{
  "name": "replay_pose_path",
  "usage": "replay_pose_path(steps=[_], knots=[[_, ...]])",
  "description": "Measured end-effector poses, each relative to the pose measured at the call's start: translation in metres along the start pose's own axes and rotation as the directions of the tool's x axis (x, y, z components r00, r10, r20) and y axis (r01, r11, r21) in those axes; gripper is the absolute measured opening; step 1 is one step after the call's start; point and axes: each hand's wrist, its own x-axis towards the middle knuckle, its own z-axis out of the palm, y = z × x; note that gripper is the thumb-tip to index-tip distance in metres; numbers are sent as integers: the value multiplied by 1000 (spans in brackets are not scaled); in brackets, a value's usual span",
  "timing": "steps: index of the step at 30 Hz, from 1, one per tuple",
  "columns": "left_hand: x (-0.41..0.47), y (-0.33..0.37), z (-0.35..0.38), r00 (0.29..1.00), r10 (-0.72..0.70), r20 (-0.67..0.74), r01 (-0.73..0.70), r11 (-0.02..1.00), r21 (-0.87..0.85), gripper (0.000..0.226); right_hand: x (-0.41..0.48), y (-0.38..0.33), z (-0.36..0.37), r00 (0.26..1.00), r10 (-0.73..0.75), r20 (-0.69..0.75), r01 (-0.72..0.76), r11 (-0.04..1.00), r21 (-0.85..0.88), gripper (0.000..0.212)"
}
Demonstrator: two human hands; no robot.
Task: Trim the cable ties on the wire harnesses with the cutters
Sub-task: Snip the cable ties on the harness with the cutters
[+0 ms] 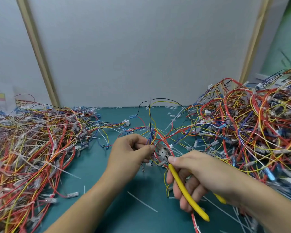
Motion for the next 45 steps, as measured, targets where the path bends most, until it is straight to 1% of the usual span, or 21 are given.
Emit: replay_pose_path(steps=[12, 29, 33, 37, 43, 45], knots=[[0, -3, 0, 1000, 7, 14, -8, 1000, 28, 10, 5, 3, 0, 1000, 0, -3, 0, 1000, 1, 54], [1, -7, -1, 996, 62, 64, -68, 993, 94, 29, 5, 3, 1, 1000, 5, -23, -6, 1000, -24, 55], [1, -7, -1, 994, 93, 64, -102, 984, 144, 22, 6, 5, 2, 999, -16, -40, 14, 999, -39, 51], [-1, -7, -1, 989, 138, 58, -148, 963, 225, 17, 8, 8, 4, 995, -49, -84, 41, 995, -93, 48], [0, -6, -1, 992, 120, 28, -123, 975, 184, 22, 8, 9, 5, 991, -83, -108, 69, 990, -124, 45], [0, -6, -1, 995, 101, 25, -103, 981, 162, 21, 7, 9, 3, 993, -77, -94, 67, 992, -103, 45]])
